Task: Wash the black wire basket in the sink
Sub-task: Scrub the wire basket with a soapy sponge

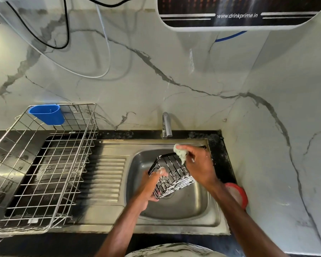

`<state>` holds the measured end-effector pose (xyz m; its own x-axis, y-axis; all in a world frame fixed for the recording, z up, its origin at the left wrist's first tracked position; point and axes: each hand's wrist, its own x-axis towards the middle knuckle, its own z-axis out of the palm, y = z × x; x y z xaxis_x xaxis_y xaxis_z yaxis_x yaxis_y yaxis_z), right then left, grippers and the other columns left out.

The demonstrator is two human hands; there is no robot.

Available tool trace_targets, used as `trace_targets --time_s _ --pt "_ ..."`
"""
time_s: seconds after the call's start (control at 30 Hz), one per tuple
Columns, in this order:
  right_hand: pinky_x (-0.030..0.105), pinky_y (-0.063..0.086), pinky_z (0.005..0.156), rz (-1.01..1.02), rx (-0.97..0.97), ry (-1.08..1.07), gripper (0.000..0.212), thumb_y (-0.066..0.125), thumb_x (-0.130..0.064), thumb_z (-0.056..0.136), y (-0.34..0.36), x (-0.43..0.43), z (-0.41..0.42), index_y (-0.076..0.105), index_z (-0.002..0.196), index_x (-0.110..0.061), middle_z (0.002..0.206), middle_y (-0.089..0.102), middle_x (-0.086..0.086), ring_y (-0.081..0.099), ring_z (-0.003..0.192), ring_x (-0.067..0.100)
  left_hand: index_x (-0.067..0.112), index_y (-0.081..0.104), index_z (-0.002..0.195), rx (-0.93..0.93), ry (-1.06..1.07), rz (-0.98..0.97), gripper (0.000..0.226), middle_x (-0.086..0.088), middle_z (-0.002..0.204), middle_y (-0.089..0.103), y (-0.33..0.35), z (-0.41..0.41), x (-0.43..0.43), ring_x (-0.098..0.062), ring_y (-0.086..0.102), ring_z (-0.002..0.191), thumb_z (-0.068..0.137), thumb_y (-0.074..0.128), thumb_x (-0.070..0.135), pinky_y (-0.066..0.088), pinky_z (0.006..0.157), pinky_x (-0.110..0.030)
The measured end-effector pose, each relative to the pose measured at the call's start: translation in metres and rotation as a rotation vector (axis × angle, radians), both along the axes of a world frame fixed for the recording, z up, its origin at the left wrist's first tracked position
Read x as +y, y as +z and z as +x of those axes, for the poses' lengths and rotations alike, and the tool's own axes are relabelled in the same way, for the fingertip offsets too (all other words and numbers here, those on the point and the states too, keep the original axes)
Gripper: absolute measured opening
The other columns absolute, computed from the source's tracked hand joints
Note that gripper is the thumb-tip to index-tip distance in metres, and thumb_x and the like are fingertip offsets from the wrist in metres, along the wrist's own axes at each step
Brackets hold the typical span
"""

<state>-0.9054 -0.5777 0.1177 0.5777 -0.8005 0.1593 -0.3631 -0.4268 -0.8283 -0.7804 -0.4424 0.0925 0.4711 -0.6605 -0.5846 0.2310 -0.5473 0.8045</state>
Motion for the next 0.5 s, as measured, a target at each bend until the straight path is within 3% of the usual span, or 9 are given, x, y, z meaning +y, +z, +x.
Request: trace_targets --time_s 0.07,0.13,0.23,0.33,0.5 --pt "0.004 0.05 0.082 -0.096 -0.033 0.067 0.045 0.056 0.015 0.091 -0.008 0.016 0.007 0.068 0.125 -0.012 0.123 0.065 -0.007 0.067 0.105 -0.003 0.03 0.067 0.098 -0.005 0.012 -0.008 0.023 0.001 0.126 0.047 0.001 -0.001 -0.001 -0.035 0.052 0.125 0.099 0.058 0.051 0.055 0.095 -0.061" --pt "0.009 0.053 0.086 -0.139 -0.071 0.158 0.045 0.056 0.016 0.09 -0.012 0.034 0.016 0.067 0.126 -0.009 0.128 0.063 -0.002 0.061 0.106 -0.015 0.029 0.062 0.109 -0.004 0.018 0.008 0.024 0.0 0.132 0.05 0.0 -0.002 -0.002 -0.033 0.054 0.126 0.101 0.054 0.051 0.059 0.088 -0.058" --pt "0.022 0.048 0.106 -0.175 -0.087 0.32 0.051 0.052 0.019 0.088 -0.016 0.044 0.022 0.067 0.128 -0.009 0.134 0.064 0.002 0.056 0.125 -0.005 0.031 0.053 0.124 -0.013 0.023 0.013 0.03 -0.001 0.14 0.057 -0.005 -0.001 -0.003 -0.029 0.064 0.116 0.102 0.05 0.052 0.062 0.082 -0.057" --pt "0.02 0.051 0.1 -0.093 -0.096 0.263 0.053 0.049 0.02 0.089 -0.017 0.032 0.014 0.067 0.128 -0.011 0.135 0.064 0.003 0.058 0.123 -0.002 0.035 0.06 0.105 -0.031 -0.007 0.009 0.016 0.003 0.128 0.049 -0.001 0.0 -0.002 -0.022 0.062 0.1 0.103 0.052 0.05 0.059 0.089 -0.06" --pt "0.015 0.049 0.1 -0.153 -0.045 0.038 0.052 0.051 0.02 0.088 -0.03 0.001 -0.004 0.07 0.125 -0.011 0.129 0.066 0.004 0.063 0.12 0.008 0.038 0.07 0.096 -0.086 -0.109 0.016 0.022 -0.008 0.156 0.042 0.0 0.004 -0.003 -0.036 0.049 0.133 0.099 0.054 0.053 0.055 0.094 -0.062"
